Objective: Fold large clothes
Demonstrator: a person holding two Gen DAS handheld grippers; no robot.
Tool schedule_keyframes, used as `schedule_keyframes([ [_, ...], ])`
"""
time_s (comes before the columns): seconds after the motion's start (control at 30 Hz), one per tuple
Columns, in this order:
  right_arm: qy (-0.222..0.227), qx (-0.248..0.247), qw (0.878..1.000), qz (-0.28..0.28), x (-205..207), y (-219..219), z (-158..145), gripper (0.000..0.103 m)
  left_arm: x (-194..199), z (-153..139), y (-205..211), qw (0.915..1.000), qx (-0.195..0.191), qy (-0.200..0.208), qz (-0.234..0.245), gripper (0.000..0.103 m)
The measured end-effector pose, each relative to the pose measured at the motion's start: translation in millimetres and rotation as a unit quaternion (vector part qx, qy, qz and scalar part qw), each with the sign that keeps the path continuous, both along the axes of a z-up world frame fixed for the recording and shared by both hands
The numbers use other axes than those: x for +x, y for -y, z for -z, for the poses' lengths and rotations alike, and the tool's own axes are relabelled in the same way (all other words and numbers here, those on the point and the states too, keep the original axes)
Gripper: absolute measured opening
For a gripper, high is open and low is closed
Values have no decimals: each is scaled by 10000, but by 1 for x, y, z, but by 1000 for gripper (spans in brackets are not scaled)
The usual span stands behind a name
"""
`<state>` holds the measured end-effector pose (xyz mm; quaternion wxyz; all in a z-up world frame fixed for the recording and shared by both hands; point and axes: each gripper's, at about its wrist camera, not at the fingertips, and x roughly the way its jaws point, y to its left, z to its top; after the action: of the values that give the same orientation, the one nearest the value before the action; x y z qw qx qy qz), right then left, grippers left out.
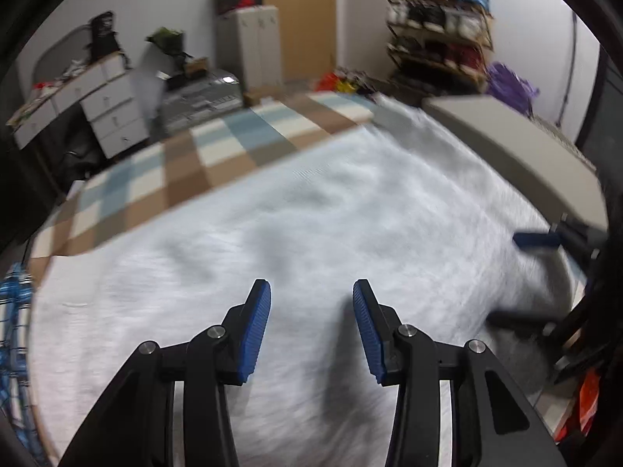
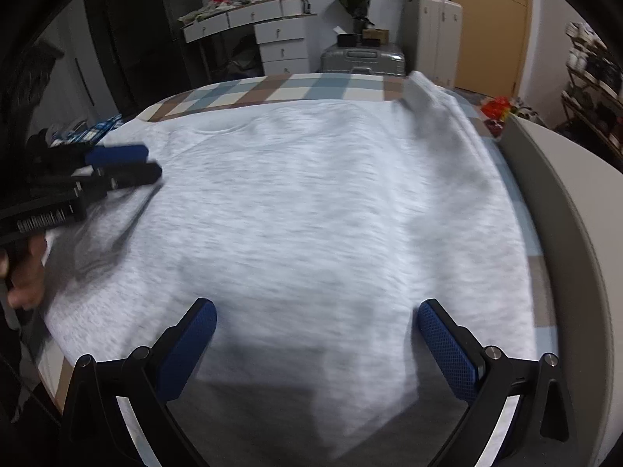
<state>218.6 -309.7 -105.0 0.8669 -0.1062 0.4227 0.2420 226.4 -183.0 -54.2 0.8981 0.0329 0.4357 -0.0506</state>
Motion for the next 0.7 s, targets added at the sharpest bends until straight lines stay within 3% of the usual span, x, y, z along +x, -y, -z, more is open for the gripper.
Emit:
schedule_keyframes([
  [0.07, 47, -124, 9998, 157, 2, 10, -1, 103, 5, 15, 0, 9999, 30, -113, -6, 41],
  [0.23, 207, -320, 9990, 232, -3, 10, -10, 103, 1, 14, -6, 9997, -208, -60, -76, 43],
  [0.33, 333, -142, 9984, 445, 0, 7, -19, 103, -1, 13, -2, 9998, -150, -3, -98, 43],
  [0.53, 44, 278, 9960, 844, 18, -11, -16, 103, 3, 16, -12, 9984, -548, -42, -100, 42],
  [0.63, 116, 196, 9962, 845, 34, -33, -23, 103, 4, 17, -14, 9979, -643, -50, -84, 42],
  [0.7, 128, 41, 9960, 883, 49, -42, -22, 97, 4, 17, -15, 9972, -740, -56, -74, 42],
])
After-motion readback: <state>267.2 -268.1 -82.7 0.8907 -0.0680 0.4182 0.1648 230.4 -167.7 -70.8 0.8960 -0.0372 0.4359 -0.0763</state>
